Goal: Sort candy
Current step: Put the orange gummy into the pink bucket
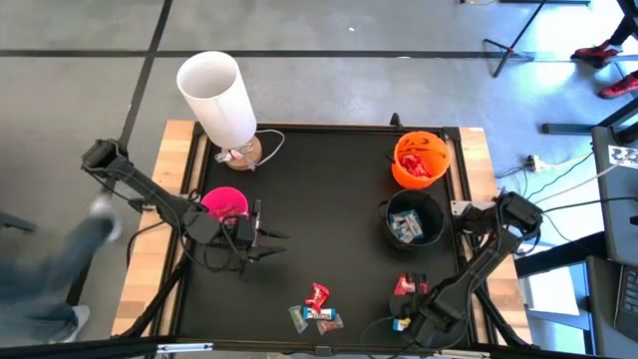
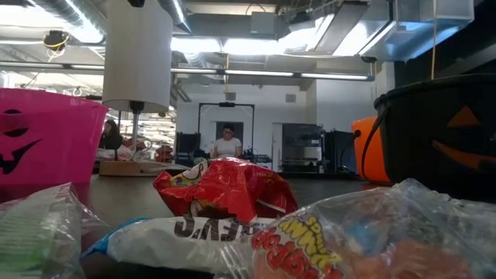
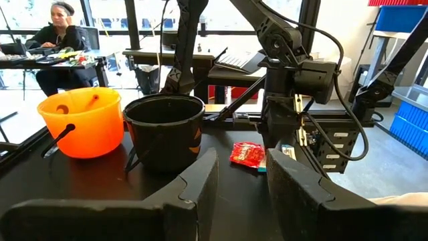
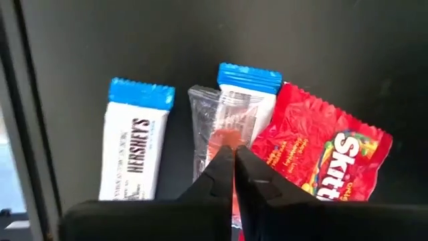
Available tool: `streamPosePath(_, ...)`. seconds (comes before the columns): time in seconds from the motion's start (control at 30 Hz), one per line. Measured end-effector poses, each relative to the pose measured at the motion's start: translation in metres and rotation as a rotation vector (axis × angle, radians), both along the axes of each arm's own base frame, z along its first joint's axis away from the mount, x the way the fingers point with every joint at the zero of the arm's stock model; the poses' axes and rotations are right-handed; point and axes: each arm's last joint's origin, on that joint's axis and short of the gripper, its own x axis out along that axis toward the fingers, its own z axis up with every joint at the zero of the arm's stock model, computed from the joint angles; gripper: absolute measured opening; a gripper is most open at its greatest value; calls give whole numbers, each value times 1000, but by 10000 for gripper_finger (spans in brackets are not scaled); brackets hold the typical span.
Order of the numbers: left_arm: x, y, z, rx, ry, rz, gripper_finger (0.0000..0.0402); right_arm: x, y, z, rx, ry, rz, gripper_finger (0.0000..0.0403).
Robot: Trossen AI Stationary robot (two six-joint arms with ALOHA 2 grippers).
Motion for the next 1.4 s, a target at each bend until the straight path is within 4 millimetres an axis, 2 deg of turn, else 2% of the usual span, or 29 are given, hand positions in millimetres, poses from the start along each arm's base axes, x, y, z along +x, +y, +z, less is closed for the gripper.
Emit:
streamPosePath(0.1,0,0,0,0,0,0,118,-1,-4,9,-22,-33,-4,2)
streamPosePath(0.37,0,0,0,0,-1,0,118,4,-6,60,-90,-232,17,1)
streamPosePath(0.5,0,0,0,-1,-1,0,118,15,-10,86,-123,-374,33,1)
streamPosePath(0.63,0,0,0,-1,-2,-1,118,30,-17,102,-186,-460,58,0)
streamPosePath(0.9,4,-1,-2,-2,-3,-13,137,71,-49,113,-312,-556,58,0)
streamPosePath(1.2,32,6,-21,-39,-3,-9,202,113,-86,123,-346,-666,45,0)
streamPosePath(1.4,48,17,-31,-111,-7,27,218,131,-101,129,-354,-745,27,0)
